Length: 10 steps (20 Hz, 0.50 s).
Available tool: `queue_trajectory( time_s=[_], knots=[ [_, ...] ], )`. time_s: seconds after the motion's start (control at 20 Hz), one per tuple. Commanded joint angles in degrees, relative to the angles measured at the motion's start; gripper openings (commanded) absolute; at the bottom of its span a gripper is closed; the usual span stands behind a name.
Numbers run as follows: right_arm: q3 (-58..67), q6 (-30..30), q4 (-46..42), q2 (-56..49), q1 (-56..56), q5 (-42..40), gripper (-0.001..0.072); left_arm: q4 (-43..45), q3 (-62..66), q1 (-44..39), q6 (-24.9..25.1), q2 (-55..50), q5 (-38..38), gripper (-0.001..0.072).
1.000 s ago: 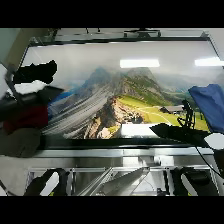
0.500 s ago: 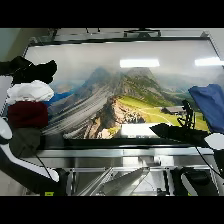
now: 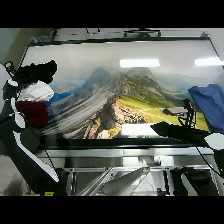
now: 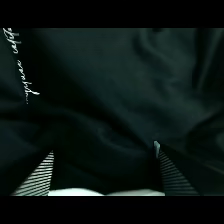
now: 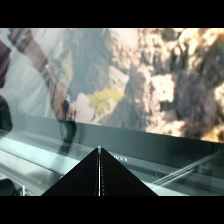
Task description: Fold the shirts.
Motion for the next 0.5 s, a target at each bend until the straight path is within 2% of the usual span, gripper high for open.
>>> queue_trajectory(
  time_s=[0.0,0.1,0.15,0.2,0.45],
  knots=[
    [-0.02,-0.15,0.00,-0.02,0.07,-0.96,0.0018,0.24,1.53,-0.35,-2.05,-2.14,0.33,0.0290],
    [-0.02,-0.13,0.00,-0.02,0.07,-0.96,0.0018,-3.82,-0.15,-0.44,-2.05,0.55,2.89,0.0211],
    [-0.02,-0.13,0.00,0.02,0.07,-0.94,0.0018,-5.49,-0.17,-0.44,-2.03,1.92,2.08,0.0091],
    [-0.02,-0.15,0.02,0.02,0.07,-0.96,0.0018,-6.29,-0.17,-0.55,-2.05,3.74,0.76,0.0035],
    [-0.02,-0.15,0.00,0.02,0.07,-0.96,0.0018,-7.10,-0.17,-1.68,-2.05,14.14,-8.44,0.0034]
  ],
)
